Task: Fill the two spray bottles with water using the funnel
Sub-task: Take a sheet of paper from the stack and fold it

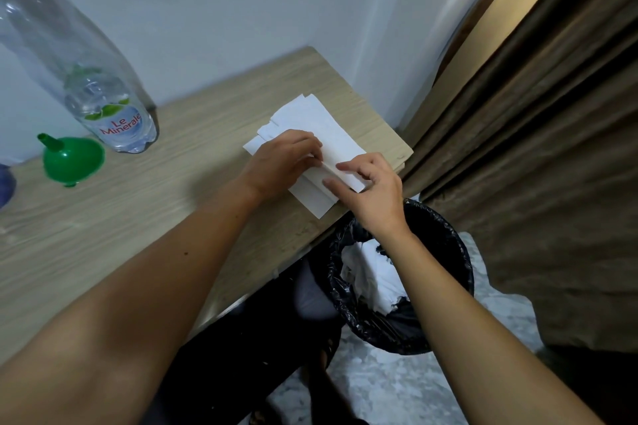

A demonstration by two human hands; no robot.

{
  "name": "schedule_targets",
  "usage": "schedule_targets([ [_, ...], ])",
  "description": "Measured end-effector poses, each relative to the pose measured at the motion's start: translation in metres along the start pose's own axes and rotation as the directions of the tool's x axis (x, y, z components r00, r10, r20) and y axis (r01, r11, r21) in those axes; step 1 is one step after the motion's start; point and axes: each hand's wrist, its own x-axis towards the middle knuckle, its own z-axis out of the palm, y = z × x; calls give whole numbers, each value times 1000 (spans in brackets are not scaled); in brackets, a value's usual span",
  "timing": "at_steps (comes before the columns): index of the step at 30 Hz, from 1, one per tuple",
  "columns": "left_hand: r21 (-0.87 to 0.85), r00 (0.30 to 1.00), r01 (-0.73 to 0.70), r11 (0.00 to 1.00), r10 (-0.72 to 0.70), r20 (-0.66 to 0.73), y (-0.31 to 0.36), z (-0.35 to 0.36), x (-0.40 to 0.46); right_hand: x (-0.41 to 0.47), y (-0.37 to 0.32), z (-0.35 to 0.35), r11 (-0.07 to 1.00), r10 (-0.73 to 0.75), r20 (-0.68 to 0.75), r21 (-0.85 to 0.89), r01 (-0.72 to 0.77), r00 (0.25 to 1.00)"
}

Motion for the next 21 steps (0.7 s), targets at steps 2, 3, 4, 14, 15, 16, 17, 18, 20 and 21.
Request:
schedule_targets([
  [2, -21, 999, 35, 999, -34, 13, 2, -1, -1, -1, 1, 1, 998, -5, 12, -62, 6, 1000],
  [3, -30, 999, 54, 998, -53, 12, 3, -2, -2, -1, 1, 2, 997, -23, -8, -79, 23, 1000],
  [4, -30, 998, 70, 997, -69, 8, 3, -4, -3, -1, 1, 1, 995, -52, -35, -91, 48, 998],
  [14, -18, 988, 139, 990, -140, -70, 6, -34, -22, -1, -38, -12, 996, -70, -130, 48, 77, 989],
  [15, -20, 987, 144, 989, -145, -74, 5, -38, -23, -2, -42, -13, 995, -72, -133, 58, 80, 988],
  [16, -14, 985, 152, 988, -153, -83, 6, -43, -25, -3, -47, -14, 994, -73, -135, 68, 83, 988],
  [17, -5, 981, 164, 986, -164, -100, 6, -47, -28, -4, -52, -15, 993, -68, -135, 84, 80, 988],
  [18, 4, 976, 180, 984, -178, -122, 8, -53, -32, -5, -57, -16, 992, -59, -131, 102, 73, 990],
  [20, 19, 963, 213, 977, -207, -173, 10, -66, -44, -8, -66, -16, 991, -49, -118, 115, 63, 992],
  [21, 22, 956, 231, 973, -223, -192, 11, -74, -52, -11, -71, -14, 991, -50, -108, 118, 63, 993],
])
